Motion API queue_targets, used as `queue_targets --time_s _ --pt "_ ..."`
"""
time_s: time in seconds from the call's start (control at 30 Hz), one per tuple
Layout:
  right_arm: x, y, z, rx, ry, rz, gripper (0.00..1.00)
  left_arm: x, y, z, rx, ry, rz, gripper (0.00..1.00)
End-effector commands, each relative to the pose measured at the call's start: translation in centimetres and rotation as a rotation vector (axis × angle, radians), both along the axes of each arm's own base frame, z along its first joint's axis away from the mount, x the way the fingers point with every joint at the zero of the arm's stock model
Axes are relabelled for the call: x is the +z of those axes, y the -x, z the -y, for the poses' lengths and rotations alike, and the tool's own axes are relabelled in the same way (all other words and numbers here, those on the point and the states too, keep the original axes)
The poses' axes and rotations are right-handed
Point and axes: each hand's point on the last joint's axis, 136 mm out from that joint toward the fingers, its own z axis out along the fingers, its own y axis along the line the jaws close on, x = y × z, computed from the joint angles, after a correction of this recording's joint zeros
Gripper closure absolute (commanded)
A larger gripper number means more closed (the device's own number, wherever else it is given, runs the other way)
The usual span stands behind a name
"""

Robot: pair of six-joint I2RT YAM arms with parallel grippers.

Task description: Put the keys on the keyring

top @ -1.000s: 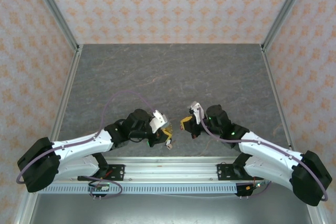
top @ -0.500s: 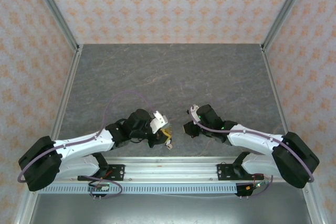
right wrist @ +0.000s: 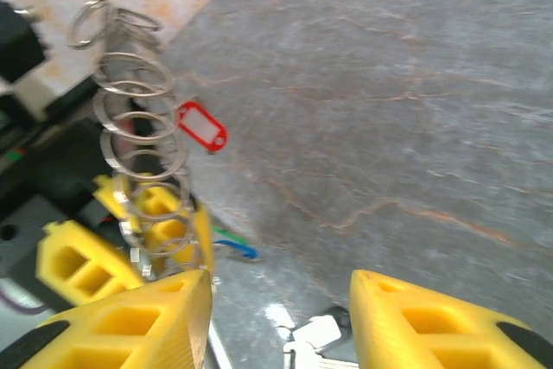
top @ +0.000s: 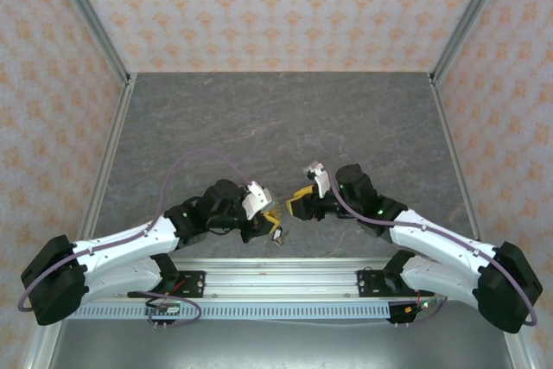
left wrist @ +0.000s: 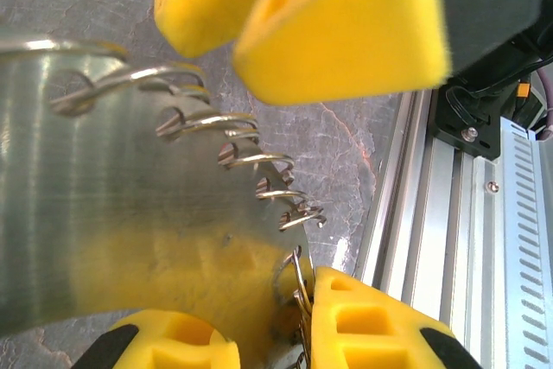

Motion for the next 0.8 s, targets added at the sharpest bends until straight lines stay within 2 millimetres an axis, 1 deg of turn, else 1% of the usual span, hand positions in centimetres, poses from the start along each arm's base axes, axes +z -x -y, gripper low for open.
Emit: queue_targets --time_s 0.0,0.17,0.23,0.33,0.47,0.53,0.57,0.6,0.63,0.77 --pt "2.9 1.3 -1.6 0.119 -0.12 0.009 0.54 1.0 -0.4 0.1 0.003 0.009 0.046 0.91" --pt "3.7 1.3 -2.7 0.145 -0.158 0.005 0.54 1.2 -0.4 0.3 0.001 0.024 0.04 0.9" --pt "3.5 1.4 -3.2 0.163 -0.153 0.002 0.54 1.2 -0.6 0.4 0.005 0.023 0.037 0.89" --pt "2.9 0.8 -3.7 0.142 -0.139 -0.002 0.54 1.3 -0.5 0.7 -0.008 0.027 0.026 0.88" --pt "2.9 -0.3 -4.5 0.105 -0.164 -0.004 0.56 1.3 -0.4 1.1 -0.019 0.03 0.012 0.88" --pt "2.7 -0.8 -4.5 0.077 -0.16 0.001 0.61 1.3 -0.4 1.1 -0.019 0.033 0.006 0.87" --pt "2.7 -1.0 -4.4 0.067 -0.156 0.007 0.66 1.4 -0.4 1.2 -0.017 0.035 0.004 0.87" --pt "1.9 -1.4 -4.5 0.049 -0.137 -0.004 0.73 1.5 -0.4 1.2 -0.018 0.033 0.002 0.86" --pt "1.7 -1.6 -4.4 0.035 -0.133 -0.003 0.78 1.8 -0.4 1.2 -0.02 0.037 0.002 0.86" --pt "0.9 -2.0 -4.2 0.002 -0.132 -0.021 0.89 1.7 -0.9 0.8 0.021 0.022 0.004 0.85"
